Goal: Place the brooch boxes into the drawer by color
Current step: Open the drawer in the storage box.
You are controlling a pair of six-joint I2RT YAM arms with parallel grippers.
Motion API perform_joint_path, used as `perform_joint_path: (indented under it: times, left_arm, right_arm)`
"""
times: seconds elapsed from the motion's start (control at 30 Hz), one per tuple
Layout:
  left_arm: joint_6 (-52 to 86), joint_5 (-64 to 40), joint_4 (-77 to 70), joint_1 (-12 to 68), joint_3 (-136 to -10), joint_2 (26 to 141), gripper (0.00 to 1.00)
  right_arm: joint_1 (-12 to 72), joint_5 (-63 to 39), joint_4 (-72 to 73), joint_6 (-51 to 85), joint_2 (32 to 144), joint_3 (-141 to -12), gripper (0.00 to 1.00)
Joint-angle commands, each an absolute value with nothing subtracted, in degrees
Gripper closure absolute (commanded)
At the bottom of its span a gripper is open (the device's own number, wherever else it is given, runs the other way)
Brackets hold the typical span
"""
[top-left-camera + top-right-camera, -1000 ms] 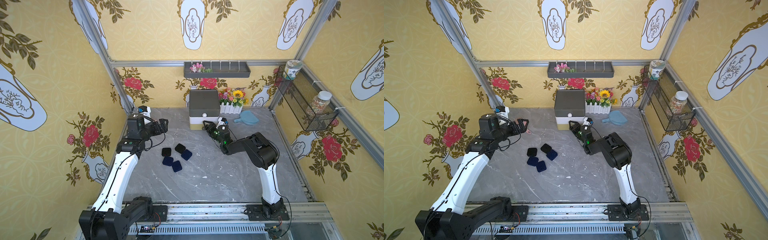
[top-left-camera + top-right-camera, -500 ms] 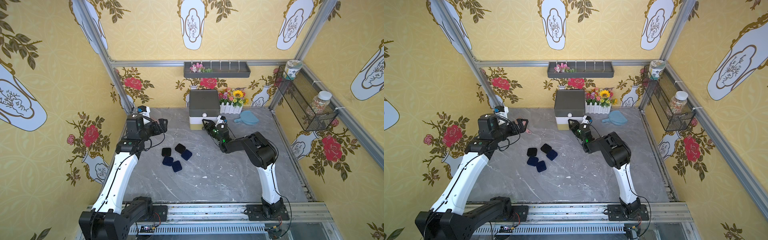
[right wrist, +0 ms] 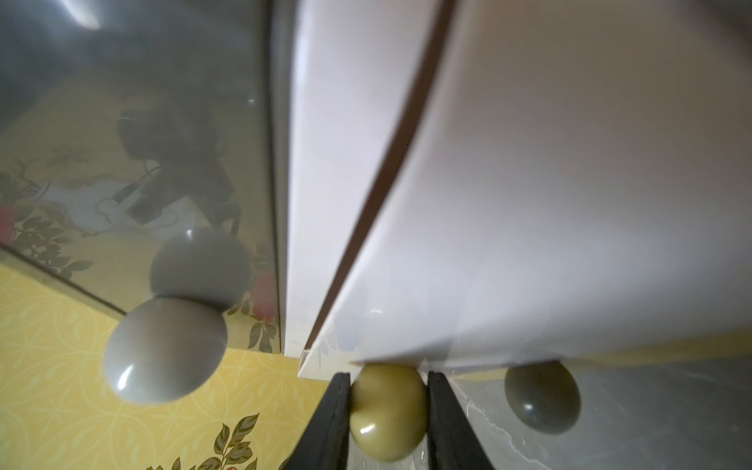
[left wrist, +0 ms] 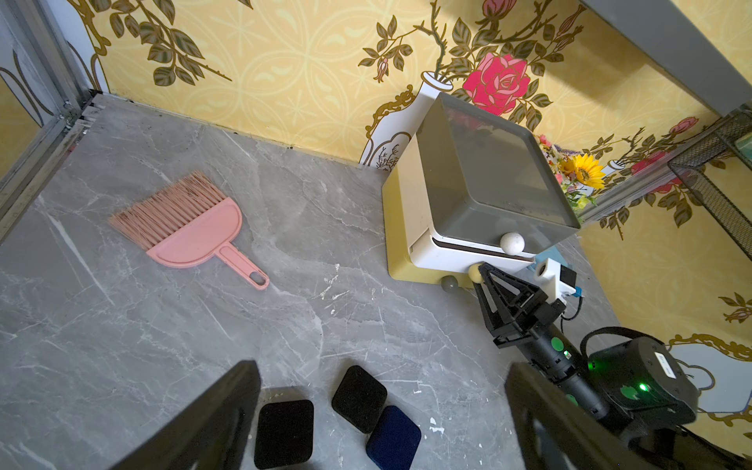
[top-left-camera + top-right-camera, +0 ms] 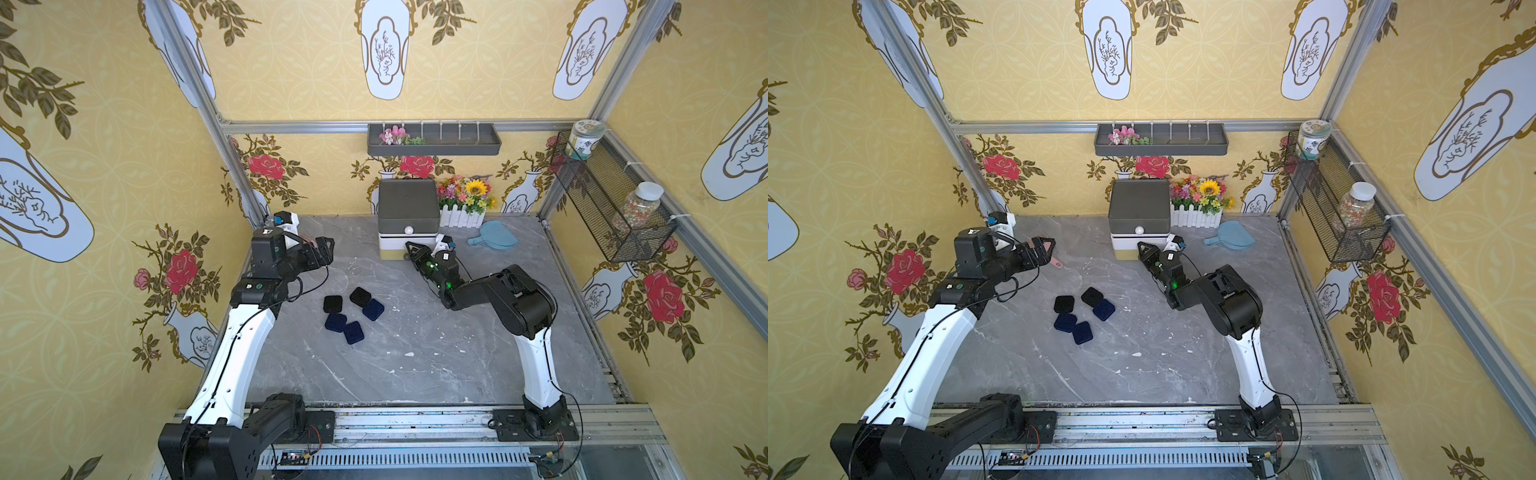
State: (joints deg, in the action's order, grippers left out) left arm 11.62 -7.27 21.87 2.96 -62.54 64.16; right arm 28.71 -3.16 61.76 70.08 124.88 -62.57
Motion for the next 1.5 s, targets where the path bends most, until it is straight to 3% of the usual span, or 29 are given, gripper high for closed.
perform_joint_path:
  times: [0.0,0.67,1.47]
  left_arm:
    - [11.4,-8.0,20.1,2.8,-62.0,64.2,0.00]
    - [11.7,-8.1,19.3,2.7,-61.2,64.3,0.00]
    - [11.5,-7.7,19.5,2.8,-61.2,64.1,0.00]
  right_arm:
    - [29.1,-2.6,64.5,70.0,123.3,-60.5,0.78]
    - [34.2,0.1,67.8,68.7,111.6,-45.9,0.77]
    - [38.0,-0.6,69.9,68.4,110.6,-39.3,0.72]
